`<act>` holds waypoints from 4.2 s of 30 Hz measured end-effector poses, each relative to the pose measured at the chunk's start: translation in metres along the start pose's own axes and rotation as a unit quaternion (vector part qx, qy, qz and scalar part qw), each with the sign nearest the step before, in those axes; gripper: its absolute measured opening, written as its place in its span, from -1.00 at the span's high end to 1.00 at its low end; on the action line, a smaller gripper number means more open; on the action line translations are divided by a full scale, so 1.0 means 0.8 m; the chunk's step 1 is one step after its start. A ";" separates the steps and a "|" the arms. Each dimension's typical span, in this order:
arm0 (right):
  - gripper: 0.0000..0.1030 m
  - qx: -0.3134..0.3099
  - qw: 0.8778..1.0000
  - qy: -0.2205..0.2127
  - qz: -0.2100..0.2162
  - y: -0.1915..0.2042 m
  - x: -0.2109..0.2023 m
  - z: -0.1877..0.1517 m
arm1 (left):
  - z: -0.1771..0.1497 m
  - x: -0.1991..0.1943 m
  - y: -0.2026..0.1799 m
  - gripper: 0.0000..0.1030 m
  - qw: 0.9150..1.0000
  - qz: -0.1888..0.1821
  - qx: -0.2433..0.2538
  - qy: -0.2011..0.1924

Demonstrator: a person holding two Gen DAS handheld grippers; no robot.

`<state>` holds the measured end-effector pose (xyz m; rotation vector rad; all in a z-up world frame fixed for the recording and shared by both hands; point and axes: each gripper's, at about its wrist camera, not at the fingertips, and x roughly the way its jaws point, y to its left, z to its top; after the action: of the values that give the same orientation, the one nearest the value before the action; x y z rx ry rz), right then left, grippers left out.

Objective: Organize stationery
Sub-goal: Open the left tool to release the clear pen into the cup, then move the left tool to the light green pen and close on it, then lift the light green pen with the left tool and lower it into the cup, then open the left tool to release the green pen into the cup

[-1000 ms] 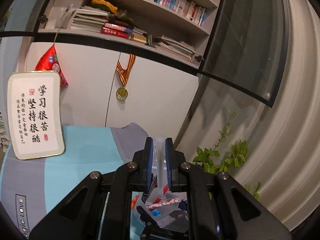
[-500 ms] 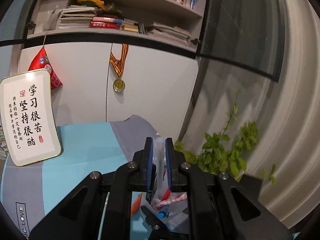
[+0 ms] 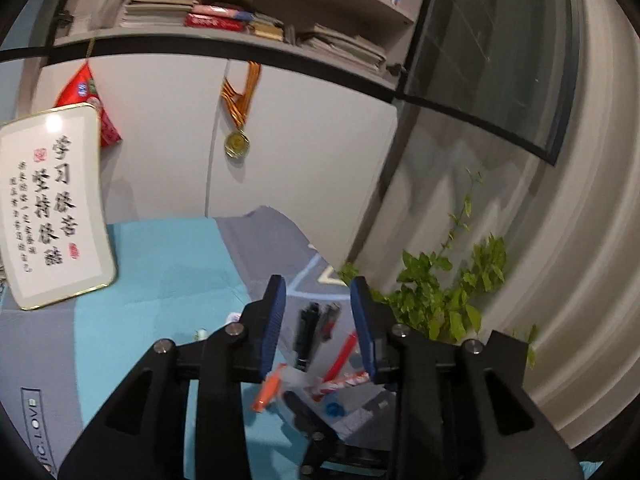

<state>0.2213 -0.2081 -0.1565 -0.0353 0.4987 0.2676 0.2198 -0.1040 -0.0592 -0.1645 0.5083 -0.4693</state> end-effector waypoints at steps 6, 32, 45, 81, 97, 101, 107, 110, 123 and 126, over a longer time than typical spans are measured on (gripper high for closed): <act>-0.39 0.001 1.000 0.000 0.001 -0.001 0.000 0.000 | 0.003 -0.014 0.043 0.39 0.998 0.048 -0.031 -0.001; -0.39 0.002 1.000 0.006 0.002 -0.003 0.003 0.000 | -0.121 0.073 0.099 0.85 0.962 0.132 -0.045 0.236; -0.39 0.002 1.000 0.006 0.002 -0.003 0.003 0.000 | -0.103 0.058 0.096 0.40 0.962 0.142 -0.031 0.229; -0.39 0.002 1.000 0.006 0.003 -0.003 0.003 0.000 | 0.043 -0.098 0.022 0.77 0.999 0.037 -0.030 -0.012; -0.39 0.003 1.000 0.006 0.003 -0.003 0.003 0.000 | 0.025 -0.044 -0.025 0.77 0.999 -0.014 0.007 -0.041; -0.39 0.003 1.000 0.006 0.003 -0.003 0.003 0.000 | 0.017 -0.025 -0.025 0.77 0.999 0.002 0.021 -0.029; -0.39 0.002 1.000 0.006 0.003 -0.002 0.003 0.000 | 0.010 -0.003 -0.016 0.77 1.000 0.008 0.019 -0.005; -0.39 0.002 1.000 0.006 0.003 -0.002 0.003 0.000 | 0.008 0.001 -0.015 0.77 1.000 0.010 0.020 0.000; -0.39 0.002 1.000 0.007 0.002 -0.002 0.002 0.001 | -0.003 0.018 -0.009 0.74 0.999 0.000 0.013 0.043; -0.39 0.002 1.000 0.006 0.003 -0.002 0.002 0.000 | 0.003 0.008 -0.003 0.54 0.999 0.001 0.005 0.031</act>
<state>0.2232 -0.2095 -0.1570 -0.0315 0.5122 0.2713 0.2251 -0.1088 -0.0597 -0.1404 0.5672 -0.4766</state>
